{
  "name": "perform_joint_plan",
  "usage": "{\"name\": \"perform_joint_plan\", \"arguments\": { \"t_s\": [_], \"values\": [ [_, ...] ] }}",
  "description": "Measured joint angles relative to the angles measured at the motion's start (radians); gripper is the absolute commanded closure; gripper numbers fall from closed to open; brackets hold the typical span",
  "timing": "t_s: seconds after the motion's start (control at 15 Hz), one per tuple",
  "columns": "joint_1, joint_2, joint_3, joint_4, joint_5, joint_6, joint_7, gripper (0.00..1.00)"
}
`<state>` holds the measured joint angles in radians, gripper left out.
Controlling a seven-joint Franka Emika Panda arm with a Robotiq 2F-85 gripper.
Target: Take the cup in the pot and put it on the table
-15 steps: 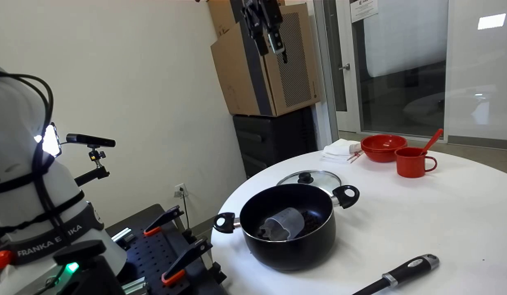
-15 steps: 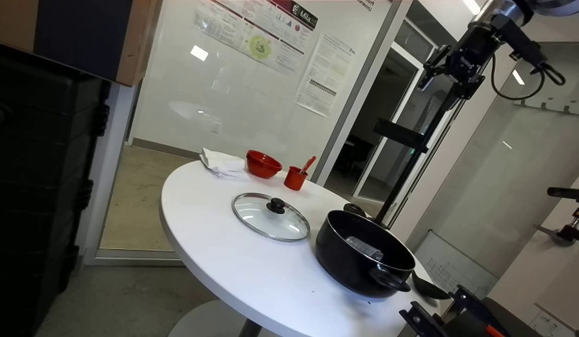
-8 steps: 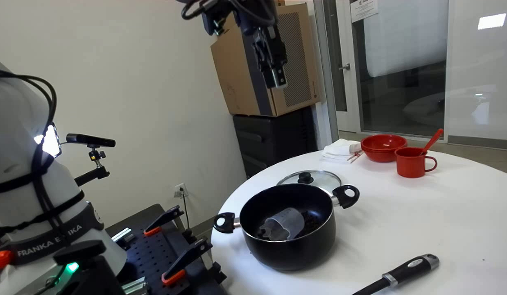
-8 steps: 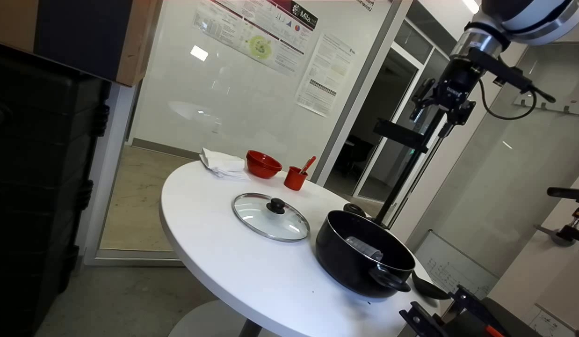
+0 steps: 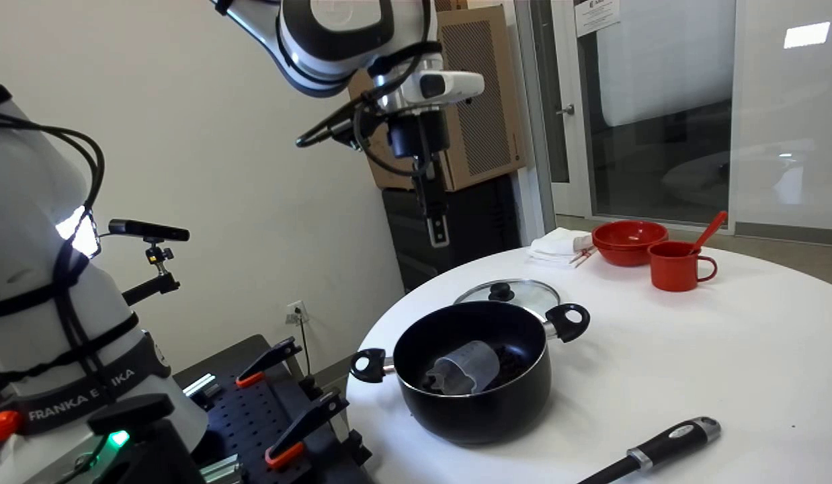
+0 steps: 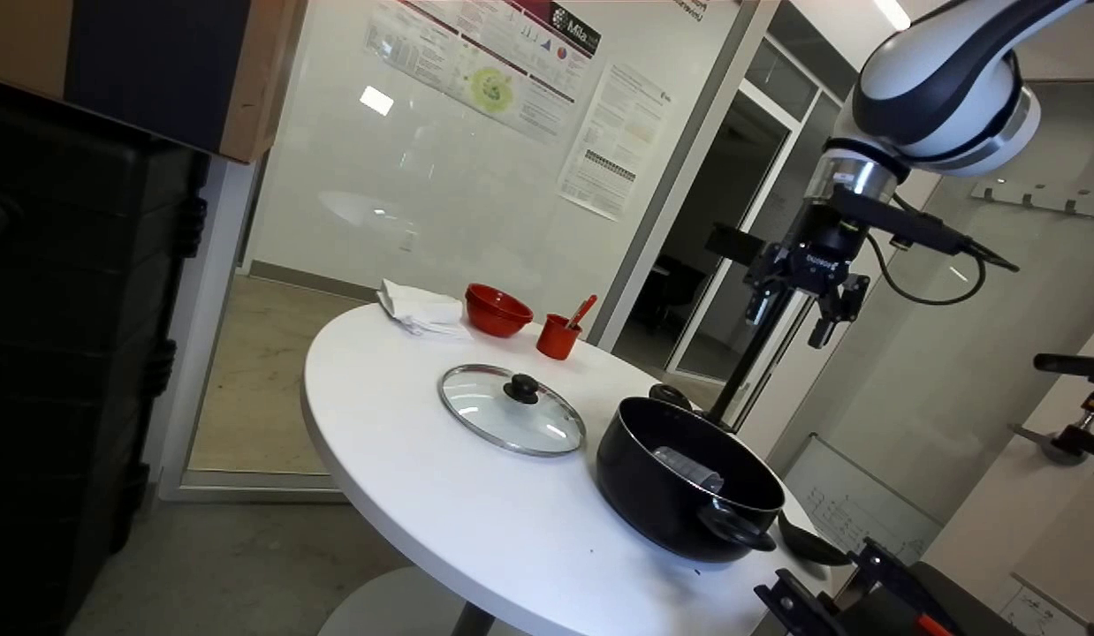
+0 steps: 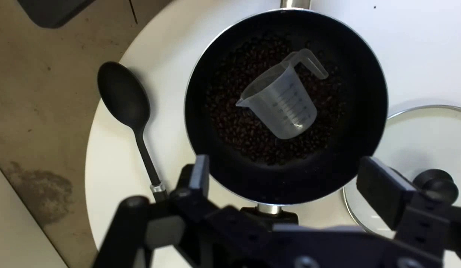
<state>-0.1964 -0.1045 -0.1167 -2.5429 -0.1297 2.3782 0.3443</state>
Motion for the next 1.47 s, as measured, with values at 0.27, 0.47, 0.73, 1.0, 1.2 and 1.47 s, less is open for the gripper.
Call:
{"name": "perform_joint_plan", "arguments": {
  "t_s": [0.27, 0.47, 0.73, 1.0, 1.2, 1.47],
  "values": [
    [-0.002, 0.007, 0.007, -0.132, -0.176, 0.32, 0.067, 0.0],
    [-0.049, 0.009, 0.026, -0.198, -0.386, 0.503, 0.162, 0.0],
    [-0.072, 0.008, 0.039, -0.204, -0.415, 0.524, 0.17, 0.0],
    [-0.088, 0.01, 0.035, -0.194, -0.411, 0.551, 0.237, 0.0],
    [-0.12, 0.039, 0.034, -0.195, -0.441, 0.638, 0.36, 0.0],
    [-0.165, 0.114, 0.031, -0.2, -0.501, 0.746, 0.52, 0.0]
  ]
}}
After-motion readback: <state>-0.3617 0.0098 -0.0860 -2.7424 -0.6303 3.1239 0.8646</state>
